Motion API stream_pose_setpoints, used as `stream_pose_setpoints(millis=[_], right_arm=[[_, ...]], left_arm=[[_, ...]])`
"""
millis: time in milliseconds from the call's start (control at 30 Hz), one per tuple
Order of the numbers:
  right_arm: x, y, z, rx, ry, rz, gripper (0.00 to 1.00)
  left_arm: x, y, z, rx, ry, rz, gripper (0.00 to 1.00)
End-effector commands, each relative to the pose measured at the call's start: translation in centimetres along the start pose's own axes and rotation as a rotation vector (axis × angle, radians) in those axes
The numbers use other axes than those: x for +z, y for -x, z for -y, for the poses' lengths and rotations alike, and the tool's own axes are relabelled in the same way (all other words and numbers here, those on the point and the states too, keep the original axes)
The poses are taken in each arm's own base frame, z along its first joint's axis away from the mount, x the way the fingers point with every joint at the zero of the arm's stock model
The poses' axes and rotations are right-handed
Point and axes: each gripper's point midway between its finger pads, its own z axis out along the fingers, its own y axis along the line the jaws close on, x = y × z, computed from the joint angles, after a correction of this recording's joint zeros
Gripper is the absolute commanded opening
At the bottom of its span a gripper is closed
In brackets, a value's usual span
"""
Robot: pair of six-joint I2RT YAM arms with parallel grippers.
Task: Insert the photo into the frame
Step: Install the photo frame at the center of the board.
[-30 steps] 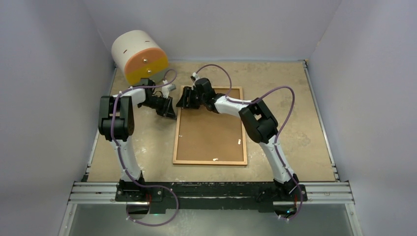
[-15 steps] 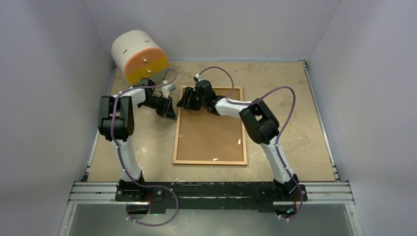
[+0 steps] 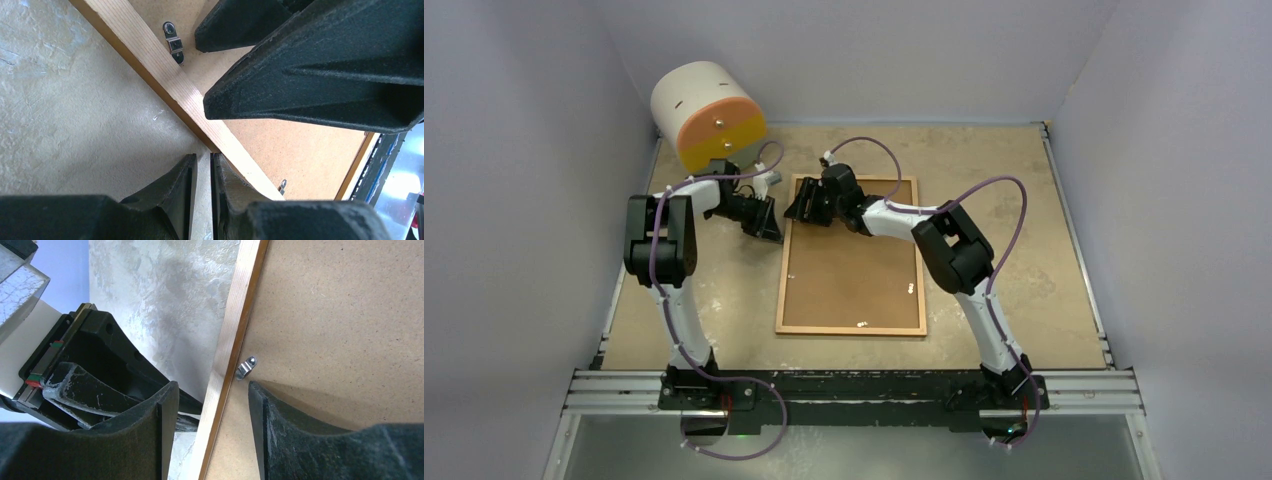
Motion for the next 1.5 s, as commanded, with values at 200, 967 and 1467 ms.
stream_pose_setpoints(millis=[200, 967, 1467], right_arm=[[1.6, -1.3, 0.7, 0.106, -0.024, -0.054, 0.56], [-0.3, -1.6, 1.1, 0.160, -0.079, -0.013, 0.57], [2.2, -2.0, 1.4, 0.181, -0.059, -0.045, 0.58]], left_arm=[[0.0, -0.4, 0.1, 0.032, 0.014, -0.010, 0.20], [0.1, -0.4, 0.1, 0.035, 0.009, -0.009, 0.20], [0.1, -0.3, 0.1, 0.034, 0.006, -0.005, 0.20]])
